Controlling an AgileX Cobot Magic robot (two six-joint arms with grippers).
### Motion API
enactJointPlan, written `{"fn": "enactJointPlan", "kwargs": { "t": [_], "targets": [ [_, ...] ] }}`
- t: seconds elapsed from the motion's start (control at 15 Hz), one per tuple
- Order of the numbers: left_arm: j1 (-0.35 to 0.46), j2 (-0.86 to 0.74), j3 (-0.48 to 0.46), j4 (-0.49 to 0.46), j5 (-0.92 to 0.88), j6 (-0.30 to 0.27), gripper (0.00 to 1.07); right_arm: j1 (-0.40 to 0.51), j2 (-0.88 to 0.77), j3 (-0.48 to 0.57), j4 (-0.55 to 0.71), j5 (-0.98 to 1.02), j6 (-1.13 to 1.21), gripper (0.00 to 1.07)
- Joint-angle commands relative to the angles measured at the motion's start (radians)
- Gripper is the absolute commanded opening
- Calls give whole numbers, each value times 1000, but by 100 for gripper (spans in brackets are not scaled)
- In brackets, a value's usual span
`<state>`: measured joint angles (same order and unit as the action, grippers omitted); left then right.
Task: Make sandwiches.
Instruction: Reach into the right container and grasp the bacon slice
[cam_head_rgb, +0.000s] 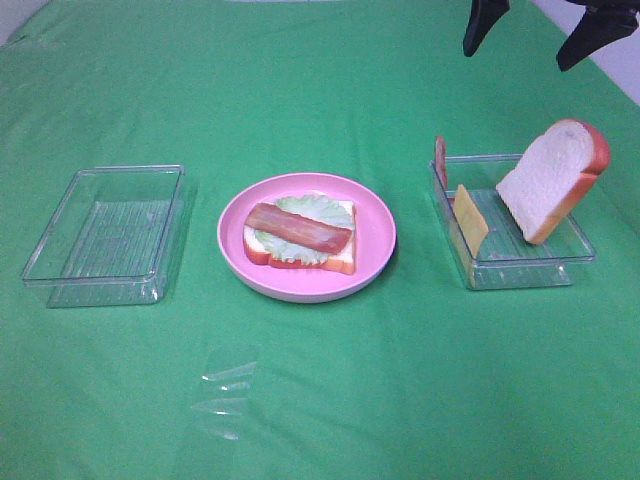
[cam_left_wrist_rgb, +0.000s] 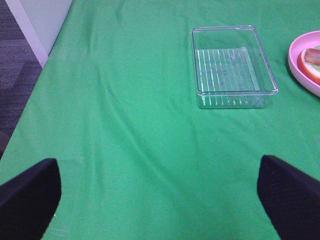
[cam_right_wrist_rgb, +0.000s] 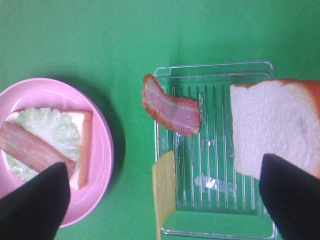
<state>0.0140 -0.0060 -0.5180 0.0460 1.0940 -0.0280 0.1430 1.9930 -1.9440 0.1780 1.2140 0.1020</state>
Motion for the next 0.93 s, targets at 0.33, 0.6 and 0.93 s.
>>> {"fn": "enactJointPlan", "kwargs": {
  "t": [0.33,0.6,0.93],
  "targets": [
    [-2,-20,3,-4,-17,-7,100,3,32,-14,61,60,-16,99],
    [-2,-20,3,-4,-17,-7,100,36,152,-15,22,15,-15,98],
    [-2,-20,3,-4,-17,-7,100,37,221,-15,33,-131,-12,98]
  ]
}}
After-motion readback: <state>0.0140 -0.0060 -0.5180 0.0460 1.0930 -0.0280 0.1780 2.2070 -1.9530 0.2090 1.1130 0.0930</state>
